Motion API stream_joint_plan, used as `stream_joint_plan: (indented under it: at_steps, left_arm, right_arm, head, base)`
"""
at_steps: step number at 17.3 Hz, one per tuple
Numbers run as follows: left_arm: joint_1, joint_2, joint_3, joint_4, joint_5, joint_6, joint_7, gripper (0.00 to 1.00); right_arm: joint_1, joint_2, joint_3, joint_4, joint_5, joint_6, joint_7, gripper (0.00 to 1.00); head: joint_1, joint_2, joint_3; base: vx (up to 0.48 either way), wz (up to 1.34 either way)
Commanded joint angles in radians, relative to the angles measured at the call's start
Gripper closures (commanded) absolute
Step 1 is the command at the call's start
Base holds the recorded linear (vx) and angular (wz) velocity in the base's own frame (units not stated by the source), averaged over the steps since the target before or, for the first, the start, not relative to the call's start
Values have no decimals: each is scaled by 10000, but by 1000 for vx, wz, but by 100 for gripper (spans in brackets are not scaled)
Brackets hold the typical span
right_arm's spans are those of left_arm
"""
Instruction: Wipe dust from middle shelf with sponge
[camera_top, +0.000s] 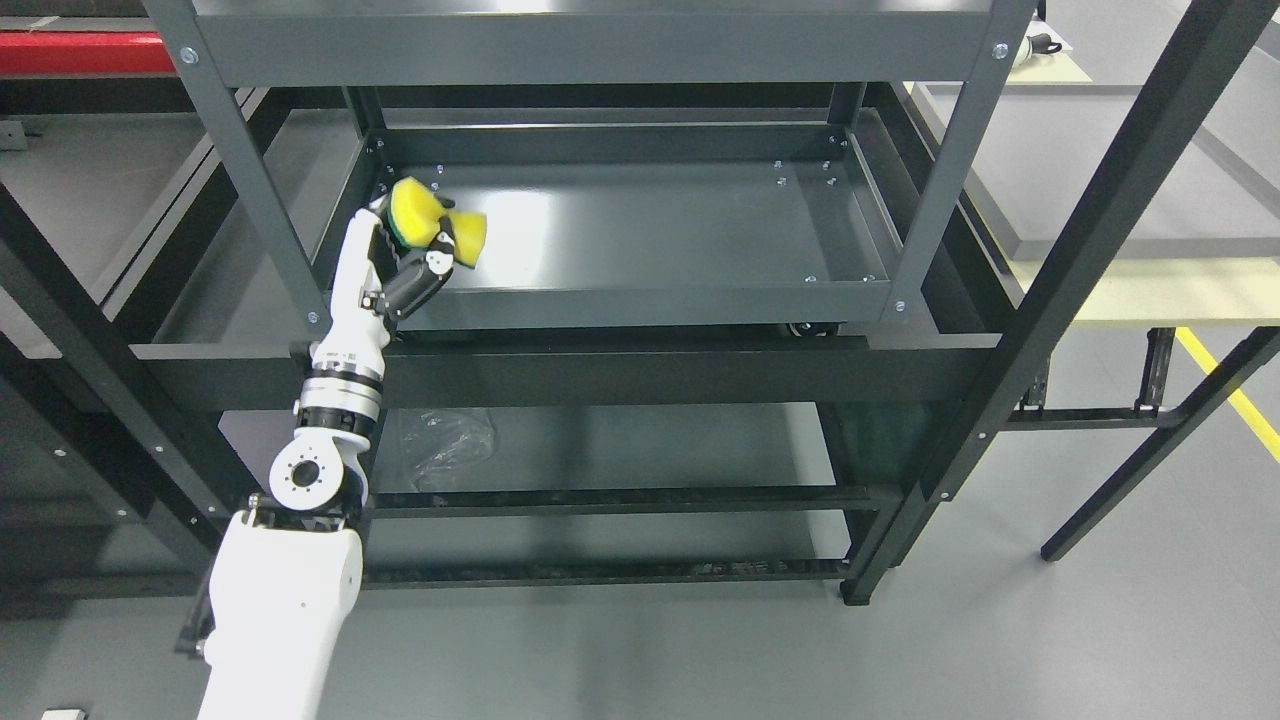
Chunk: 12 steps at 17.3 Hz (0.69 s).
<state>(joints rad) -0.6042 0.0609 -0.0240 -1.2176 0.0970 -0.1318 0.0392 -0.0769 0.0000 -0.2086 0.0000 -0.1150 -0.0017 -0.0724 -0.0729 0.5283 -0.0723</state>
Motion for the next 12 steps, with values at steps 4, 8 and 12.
stream_joint_plan:
  at_steps: [4,8,12]
  left_arm:
    - [1222,-434,-788,-3103,733,752,866,100]
    - [1823,-434,-544,-3301,733,719,820,100]
    - [1869,-434,24,-3302,718,842,789,100]
  right_arm:
    - [2,-175,0,-174,0,723,3,0]
    - [2,-175,0,-174,0,723,3,0]
    - [-13,-175,0,-174,0,738,3,0]
  head:
    - [0,0,0]
    - [0,0,0]
    - [0,0,0]
  base:
    - [0,0]
    - [0,0]
    - [0,0]
